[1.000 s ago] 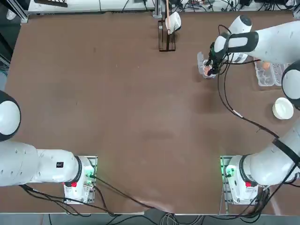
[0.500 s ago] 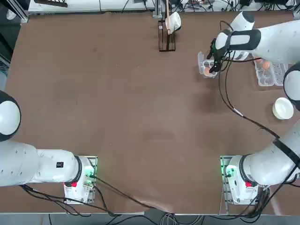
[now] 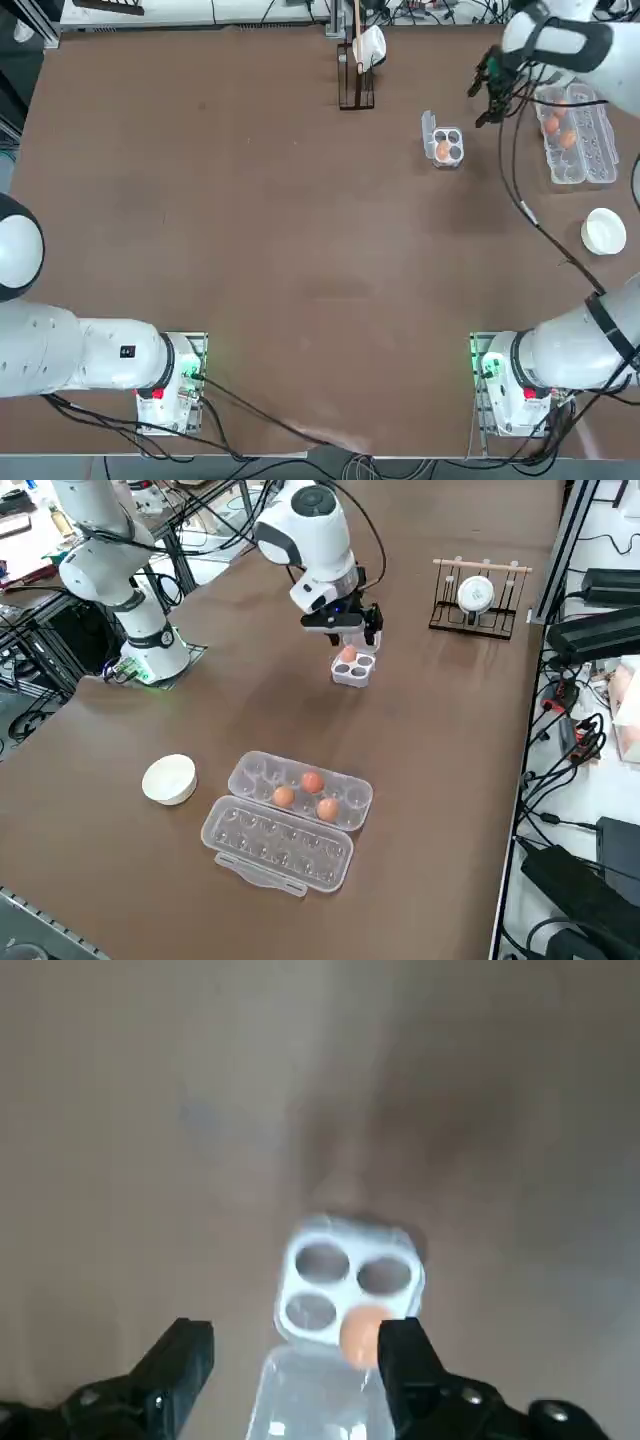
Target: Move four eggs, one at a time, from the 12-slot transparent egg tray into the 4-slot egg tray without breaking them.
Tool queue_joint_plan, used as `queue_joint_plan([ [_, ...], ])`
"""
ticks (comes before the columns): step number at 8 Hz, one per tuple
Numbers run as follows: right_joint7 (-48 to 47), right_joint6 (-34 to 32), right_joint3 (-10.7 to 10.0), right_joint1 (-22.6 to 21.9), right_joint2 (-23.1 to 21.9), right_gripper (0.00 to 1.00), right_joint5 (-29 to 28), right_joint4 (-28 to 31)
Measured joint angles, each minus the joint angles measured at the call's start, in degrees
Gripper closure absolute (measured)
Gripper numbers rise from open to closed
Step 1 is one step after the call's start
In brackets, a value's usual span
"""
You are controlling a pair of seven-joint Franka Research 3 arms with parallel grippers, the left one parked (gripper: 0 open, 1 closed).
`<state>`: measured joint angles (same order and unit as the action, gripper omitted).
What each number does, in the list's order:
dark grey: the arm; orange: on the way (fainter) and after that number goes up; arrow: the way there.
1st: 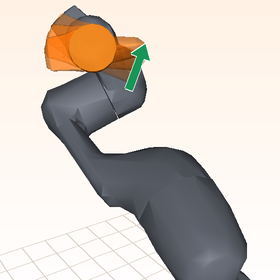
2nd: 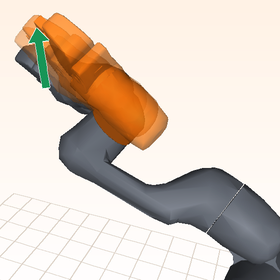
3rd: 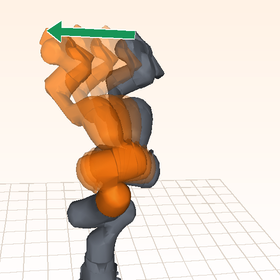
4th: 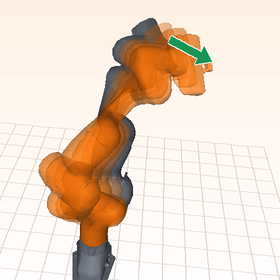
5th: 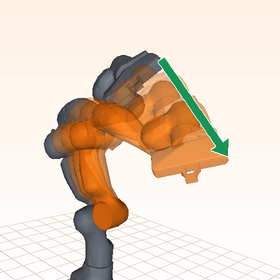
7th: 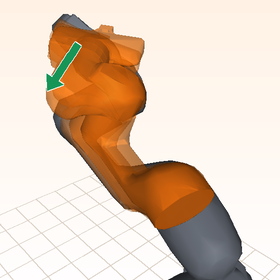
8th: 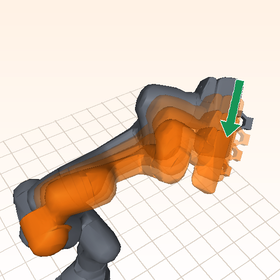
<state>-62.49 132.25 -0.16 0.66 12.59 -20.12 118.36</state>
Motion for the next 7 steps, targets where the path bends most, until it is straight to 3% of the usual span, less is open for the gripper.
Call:
queue_joint_plan([
  [2, 8.52, -0.14, -0.28, 5.37, 1.24, 0.00, 5.29, -0.34],
  [5, 9.84, 0.15, -0.80, 12.39, 5.11, 0.00, 14.34, -2.49],
  [7, 9.84, 0.30, -2.31, 14.85, 7.91, 0.01, 19.35, -5.41],
])
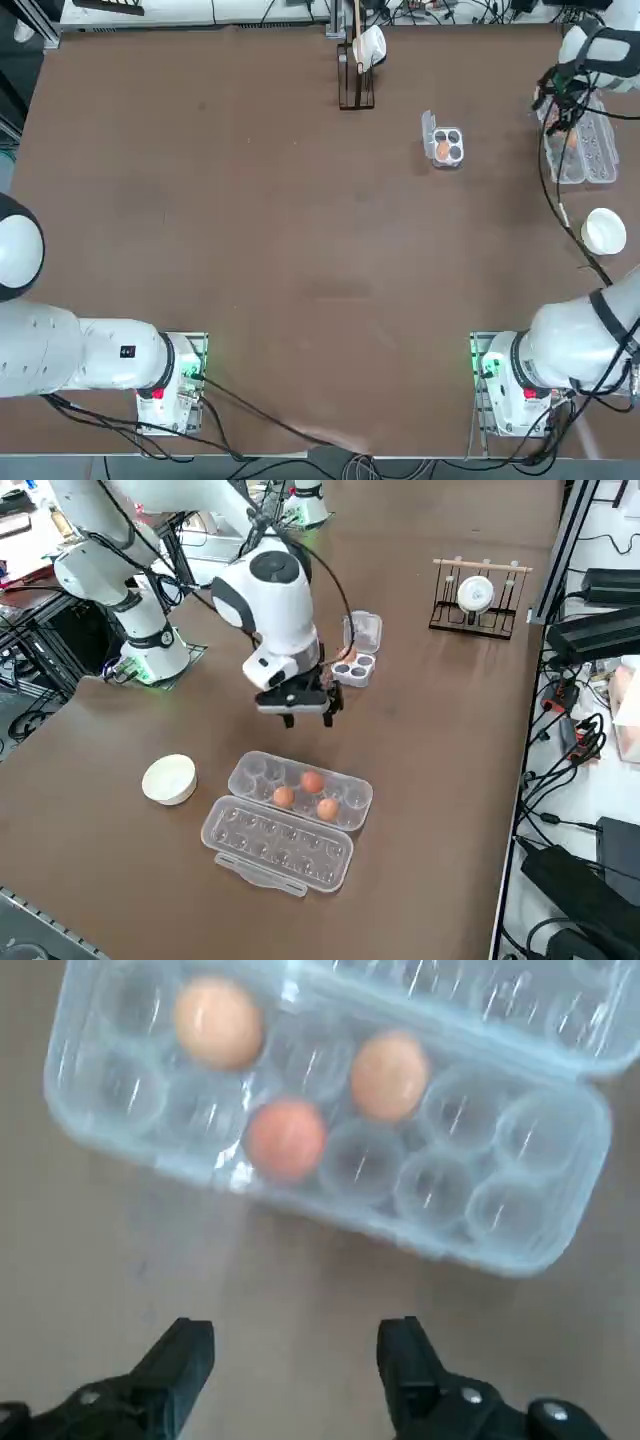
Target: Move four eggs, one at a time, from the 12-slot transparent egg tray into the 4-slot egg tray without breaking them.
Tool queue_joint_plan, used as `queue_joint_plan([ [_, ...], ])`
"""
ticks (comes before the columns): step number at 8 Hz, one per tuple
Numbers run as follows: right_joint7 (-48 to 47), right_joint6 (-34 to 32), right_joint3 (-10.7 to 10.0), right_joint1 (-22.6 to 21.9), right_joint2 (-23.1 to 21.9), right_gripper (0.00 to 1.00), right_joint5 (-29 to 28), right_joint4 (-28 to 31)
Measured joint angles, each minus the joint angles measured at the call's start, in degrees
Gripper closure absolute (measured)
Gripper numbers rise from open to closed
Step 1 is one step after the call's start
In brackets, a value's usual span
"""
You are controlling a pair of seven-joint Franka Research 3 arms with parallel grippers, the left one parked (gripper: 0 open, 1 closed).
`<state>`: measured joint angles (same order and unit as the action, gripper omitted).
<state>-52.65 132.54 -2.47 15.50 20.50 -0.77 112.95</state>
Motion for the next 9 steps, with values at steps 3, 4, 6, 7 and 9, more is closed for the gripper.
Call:
queue_joint_plan([
  [3, 0.46, 1.03, -0.44, 3.97, 4.63, 0.03, 0.97, -6.02],
  [4, 0.59, 1.16, -0.45, 4.79, 5.99, 0.03, 0.95, -7.65],
  [6, -0.18, 2.24, -0.40, 5.16, 8.98, 0.03, 0.35, -9.89],
  [7, -1.23, 2.58, -0.30, 5.15, 10.28, 0.03, -0.18, -10.59],
  [9, -4.69, 2.88, -0.22, 5.14, 11.79, 0.03, -0.78, -11.36],
])
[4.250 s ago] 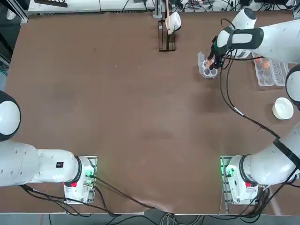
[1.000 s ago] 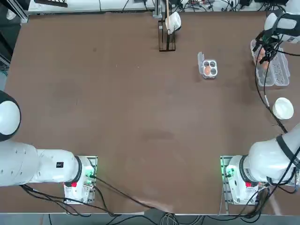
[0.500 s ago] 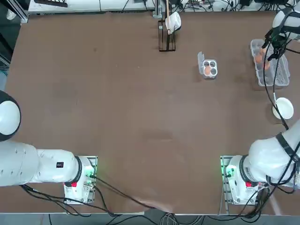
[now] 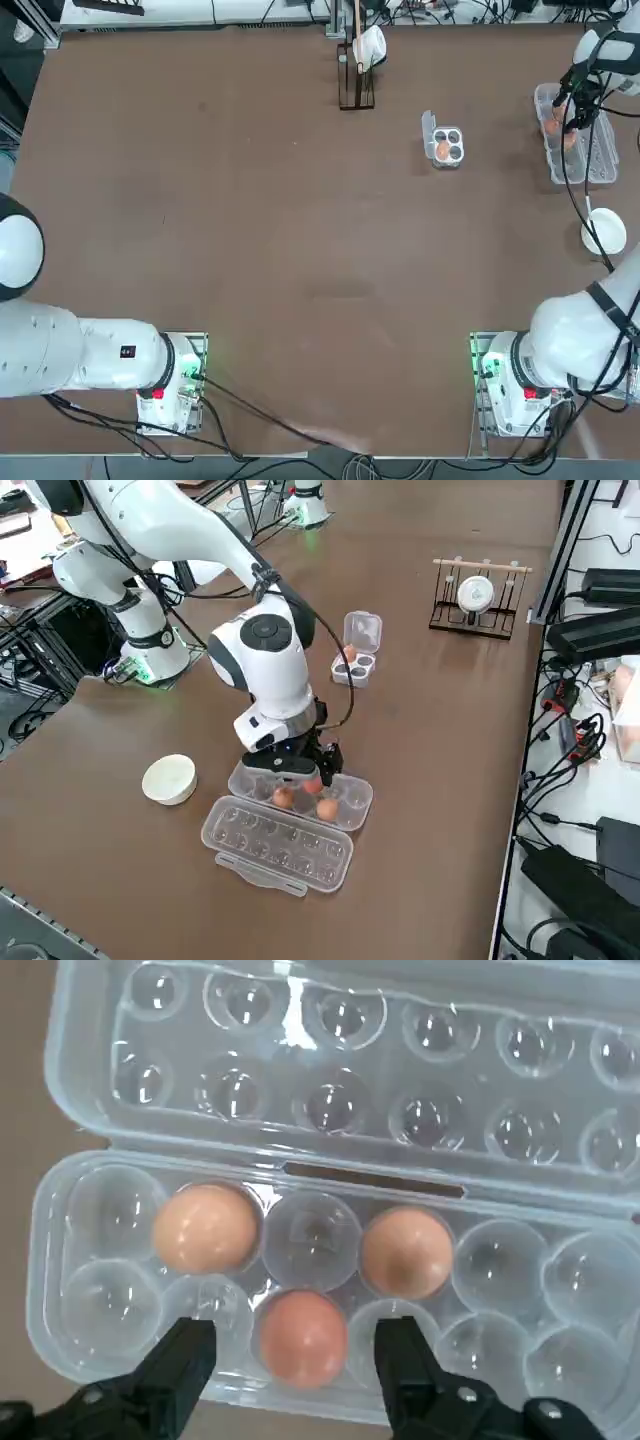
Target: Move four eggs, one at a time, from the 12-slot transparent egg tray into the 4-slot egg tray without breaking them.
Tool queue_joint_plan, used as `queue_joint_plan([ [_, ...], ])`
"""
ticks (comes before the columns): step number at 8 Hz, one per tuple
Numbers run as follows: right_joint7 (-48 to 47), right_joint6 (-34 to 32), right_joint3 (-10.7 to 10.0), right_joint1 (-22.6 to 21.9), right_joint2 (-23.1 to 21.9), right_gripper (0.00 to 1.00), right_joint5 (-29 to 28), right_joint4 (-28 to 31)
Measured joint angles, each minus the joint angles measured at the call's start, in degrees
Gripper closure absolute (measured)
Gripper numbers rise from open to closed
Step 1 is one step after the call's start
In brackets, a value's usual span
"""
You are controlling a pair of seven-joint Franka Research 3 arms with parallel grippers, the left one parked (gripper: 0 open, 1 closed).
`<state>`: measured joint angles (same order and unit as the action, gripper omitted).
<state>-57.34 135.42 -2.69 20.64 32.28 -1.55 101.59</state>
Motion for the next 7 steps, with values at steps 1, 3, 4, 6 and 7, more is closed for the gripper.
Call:
queue_joint_plan([
  [1, -2.24, 0.01, 0.15, -0.01, 0.25, 0.03, -0.07, -0.17],
  [3, -4.40, 0.93, 0.51, -0.22, 0.90, 0.04, -0.09, -0.19],
  [4, -4.66, 1.33, 0.52, -0.30, 1.39, 0.04, -0.10, -0.19],
  [6, -4.71, 1.52, 0.52, -0.30, 1.95, 0.06, -0.11, -0.20],
  [7, -4.71, 1.52, 0.52, -0.30, 2.14, 0.07, -0.11, -0.20],
])
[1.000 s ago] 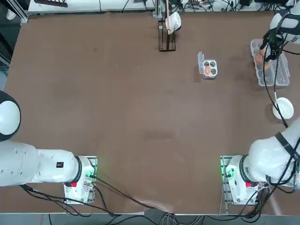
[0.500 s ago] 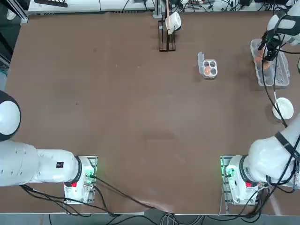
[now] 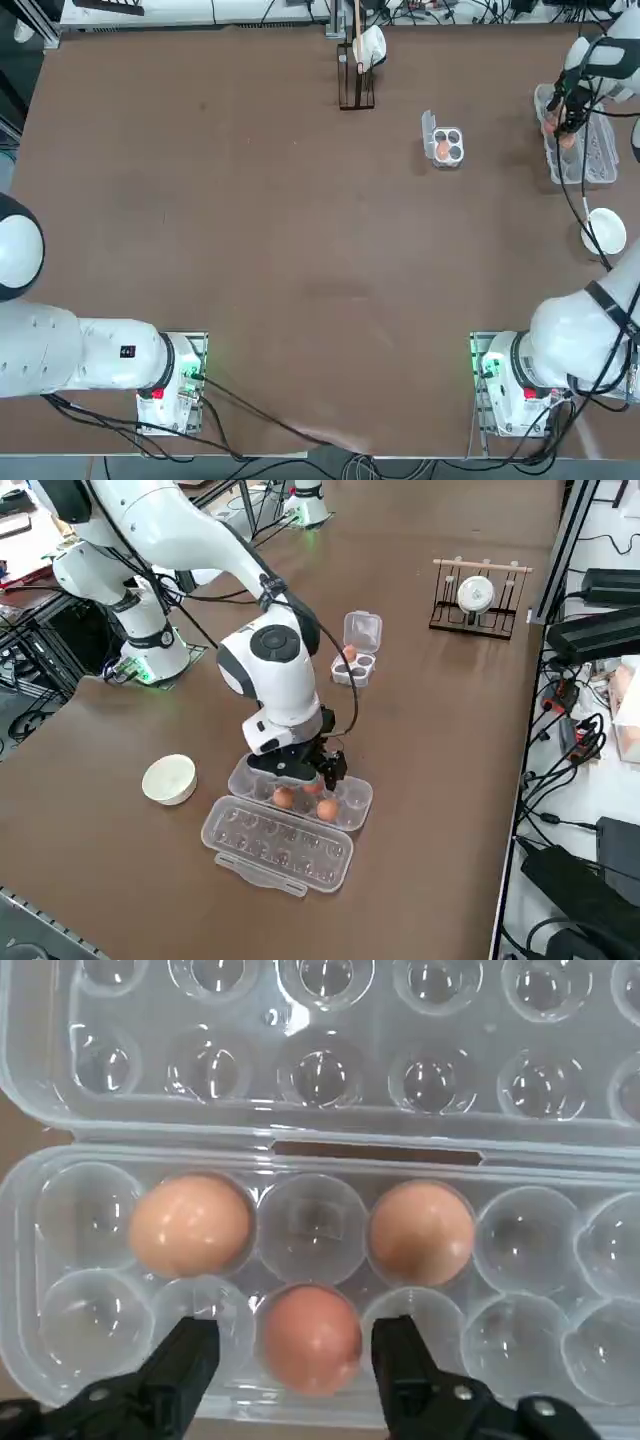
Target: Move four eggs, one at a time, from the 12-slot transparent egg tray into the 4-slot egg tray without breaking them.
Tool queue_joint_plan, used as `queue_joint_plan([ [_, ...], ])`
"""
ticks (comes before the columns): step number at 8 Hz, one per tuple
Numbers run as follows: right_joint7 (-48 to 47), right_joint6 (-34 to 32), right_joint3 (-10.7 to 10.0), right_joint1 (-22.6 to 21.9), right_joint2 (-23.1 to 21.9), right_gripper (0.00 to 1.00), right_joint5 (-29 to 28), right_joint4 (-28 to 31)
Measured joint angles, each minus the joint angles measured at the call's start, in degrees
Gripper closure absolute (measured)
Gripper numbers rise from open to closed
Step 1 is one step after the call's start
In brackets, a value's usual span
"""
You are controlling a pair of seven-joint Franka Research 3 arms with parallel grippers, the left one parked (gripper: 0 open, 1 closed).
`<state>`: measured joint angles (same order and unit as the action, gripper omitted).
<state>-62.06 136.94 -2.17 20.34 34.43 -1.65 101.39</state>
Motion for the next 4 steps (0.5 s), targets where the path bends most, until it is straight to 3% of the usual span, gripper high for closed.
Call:
queue_joint_plan([
  [4, -0.10, 0.01, -0.02, 0.08, 0.49, 0.11, -0.06, 0.00],
])
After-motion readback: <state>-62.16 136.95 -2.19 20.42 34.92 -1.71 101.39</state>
